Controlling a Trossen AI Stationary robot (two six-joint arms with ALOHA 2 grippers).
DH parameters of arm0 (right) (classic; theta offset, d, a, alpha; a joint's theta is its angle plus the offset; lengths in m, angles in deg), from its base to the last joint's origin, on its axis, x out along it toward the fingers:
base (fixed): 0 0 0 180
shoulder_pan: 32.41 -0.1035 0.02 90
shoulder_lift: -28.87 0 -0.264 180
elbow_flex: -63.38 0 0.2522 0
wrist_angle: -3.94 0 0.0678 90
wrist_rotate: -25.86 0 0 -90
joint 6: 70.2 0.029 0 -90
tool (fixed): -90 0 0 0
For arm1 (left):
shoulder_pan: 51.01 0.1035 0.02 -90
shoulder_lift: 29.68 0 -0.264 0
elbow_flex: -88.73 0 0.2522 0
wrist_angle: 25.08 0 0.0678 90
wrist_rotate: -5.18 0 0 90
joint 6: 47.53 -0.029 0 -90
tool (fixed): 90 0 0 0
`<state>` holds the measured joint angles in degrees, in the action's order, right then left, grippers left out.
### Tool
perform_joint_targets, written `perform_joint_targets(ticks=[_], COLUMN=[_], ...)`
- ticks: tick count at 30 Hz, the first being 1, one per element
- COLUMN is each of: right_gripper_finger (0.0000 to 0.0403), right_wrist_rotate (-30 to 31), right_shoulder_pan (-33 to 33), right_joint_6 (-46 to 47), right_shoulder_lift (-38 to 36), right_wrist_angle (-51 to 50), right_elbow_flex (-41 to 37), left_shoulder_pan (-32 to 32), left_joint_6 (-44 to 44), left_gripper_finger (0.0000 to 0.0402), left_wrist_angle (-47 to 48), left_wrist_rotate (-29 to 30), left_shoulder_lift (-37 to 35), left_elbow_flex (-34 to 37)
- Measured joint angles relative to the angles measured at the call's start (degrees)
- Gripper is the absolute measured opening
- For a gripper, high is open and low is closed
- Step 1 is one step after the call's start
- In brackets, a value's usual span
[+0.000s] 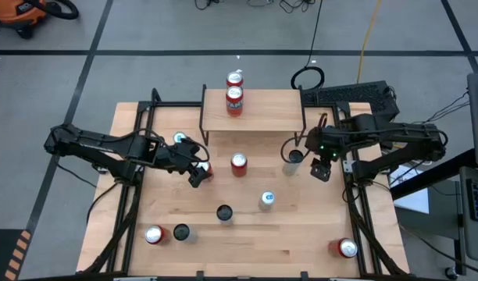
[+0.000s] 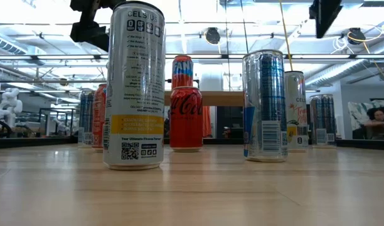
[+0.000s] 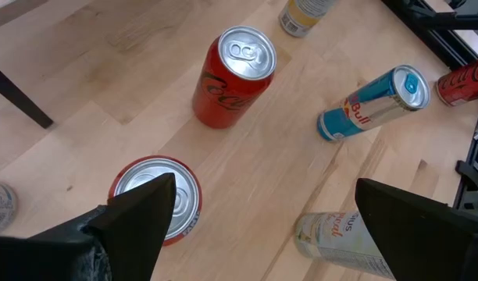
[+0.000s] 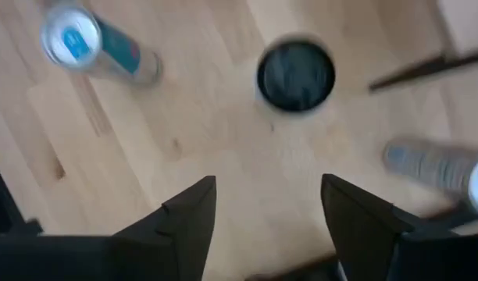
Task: Place canned beverage on shelf
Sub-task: Put the bottom right red-black soda can on the shelf
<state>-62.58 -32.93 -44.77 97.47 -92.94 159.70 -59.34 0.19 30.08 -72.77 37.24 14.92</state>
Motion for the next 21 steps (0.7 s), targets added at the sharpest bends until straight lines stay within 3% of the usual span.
perform_joint_targets(ticks=[6,10,21], right_gripper_finger=[0.0237,0.0242,0.0252], right_wrist_rotate=[-1.94,-6.83,-14.57], right_shoulder_pan=[0.42,-1.09,-11.42], right_joint_6=[0.56,0.91,7.18], right_shoulder_lift=[-0.64,-0.61,-0.58], right_wrist_angle=[2.88,2.98,1.43], right_elbow_flex=[-2.6,-4.0,-4.15], left_shoulder_pan=[0.0,0.0,-1.2], left_joint_6=[-0.46,-0.36,-2.98], left_gripper_finger=[0.0397,0.0397,0.0397], left_wrist_angle=[0.0,0.0,0.04], left_wrist_rotate=[0.04,0.04,-3.33], left_shoulder_lift=[0.0,0.0,0.0], left_elbow_flex=[0.0,0.0,0.0])
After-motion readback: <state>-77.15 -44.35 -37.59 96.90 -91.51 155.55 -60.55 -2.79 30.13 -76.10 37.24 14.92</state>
